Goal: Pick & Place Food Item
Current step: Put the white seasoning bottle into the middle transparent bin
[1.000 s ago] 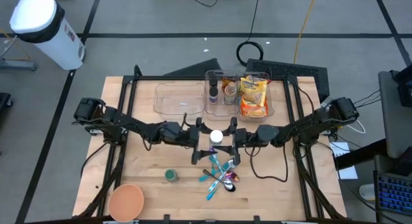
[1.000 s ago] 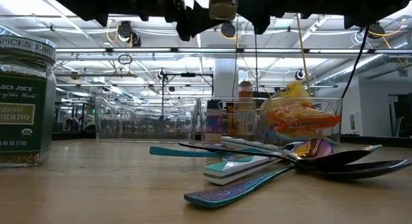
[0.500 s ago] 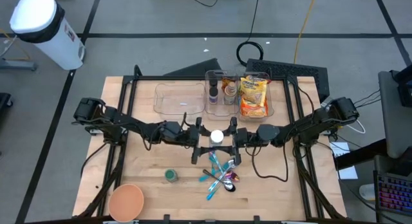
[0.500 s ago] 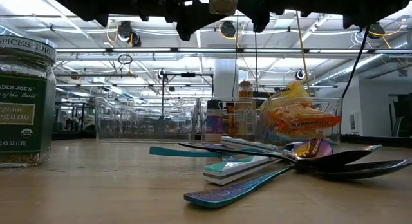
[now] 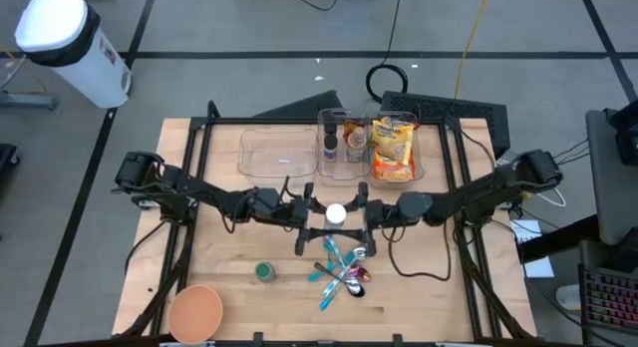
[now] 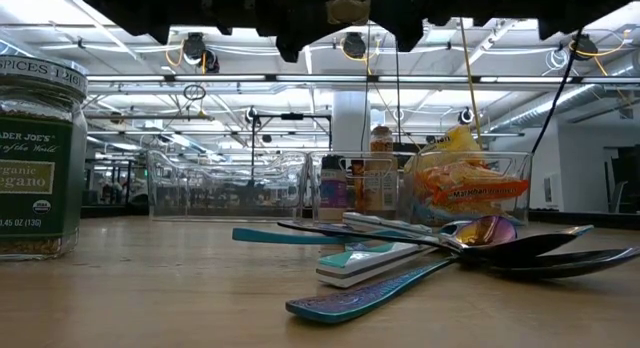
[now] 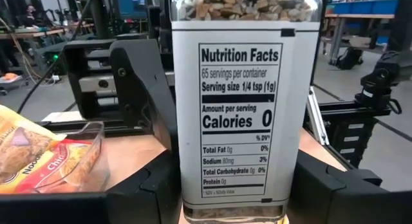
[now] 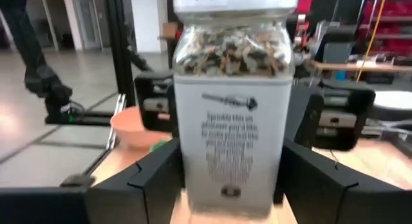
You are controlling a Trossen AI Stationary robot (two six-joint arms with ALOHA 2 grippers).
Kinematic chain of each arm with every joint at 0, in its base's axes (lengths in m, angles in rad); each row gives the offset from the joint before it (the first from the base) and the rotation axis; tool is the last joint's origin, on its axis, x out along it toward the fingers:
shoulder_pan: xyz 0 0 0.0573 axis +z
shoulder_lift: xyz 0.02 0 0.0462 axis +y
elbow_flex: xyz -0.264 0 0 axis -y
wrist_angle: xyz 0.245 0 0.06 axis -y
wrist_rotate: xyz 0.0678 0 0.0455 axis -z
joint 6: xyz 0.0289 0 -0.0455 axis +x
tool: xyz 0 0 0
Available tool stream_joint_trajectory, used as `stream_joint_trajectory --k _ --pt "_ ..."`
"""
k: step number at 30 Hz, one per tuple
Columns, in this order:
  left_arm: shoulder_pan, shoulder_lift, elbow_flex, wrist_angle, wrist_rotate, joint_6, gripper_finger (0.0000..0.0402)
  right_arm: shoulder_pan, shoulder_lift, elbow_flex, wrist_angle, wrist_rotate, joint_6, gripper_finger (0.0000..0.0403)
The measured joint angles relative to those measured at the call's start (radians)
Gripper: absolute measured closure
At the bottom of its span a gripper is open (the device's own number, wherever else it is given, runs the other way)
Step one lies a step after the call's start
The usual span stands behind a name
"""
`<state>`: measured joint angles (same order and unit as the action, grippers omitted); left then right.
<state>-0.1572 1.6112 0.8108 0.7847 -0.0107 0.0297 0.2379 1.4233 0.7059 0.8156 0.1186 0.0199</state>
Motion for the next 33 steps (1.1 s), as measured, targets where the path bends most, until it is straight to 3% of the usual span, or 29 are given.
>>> stream_joint_trajectory --k 9,14,19,25,29,33 --pt "0.008 -0.016 0.003 0.010 0.041 0.013 0.0200 0.005 -0.331 0.002 -0.504 0.014 0.014 0.0176" --pt "0.009 -0.014 0.002 -0.020 0.038 0.020 0.0200 -0.001 -0.446 0.193 -0.831 0.096 0.025 0.0170" --pt "0.025 -0.011 0.002 -0.030 0.036 0.017 0.0200 -0.003 -0.339 0.554 -1.210 0.148 0.055 0.0146" --pt "0.041 -0.011 0.002 -0.048 0.036 0.007 0.0200 -0.057 -0.052 1.042 -1.726 0.054 0.121 0.0112" --pt "0.041 -0.011 0.002 -0.051 0.036 0.006 0.0200 -0.068 0.093 1.215 -1.818 0.036 0.038 0.0092" --pt "0.041 -0.011 0.002 -0.056 0.036 0.006 0.0200 -0.069 0.173 1.268 -1.819 0.014 -0.007 0.0084"
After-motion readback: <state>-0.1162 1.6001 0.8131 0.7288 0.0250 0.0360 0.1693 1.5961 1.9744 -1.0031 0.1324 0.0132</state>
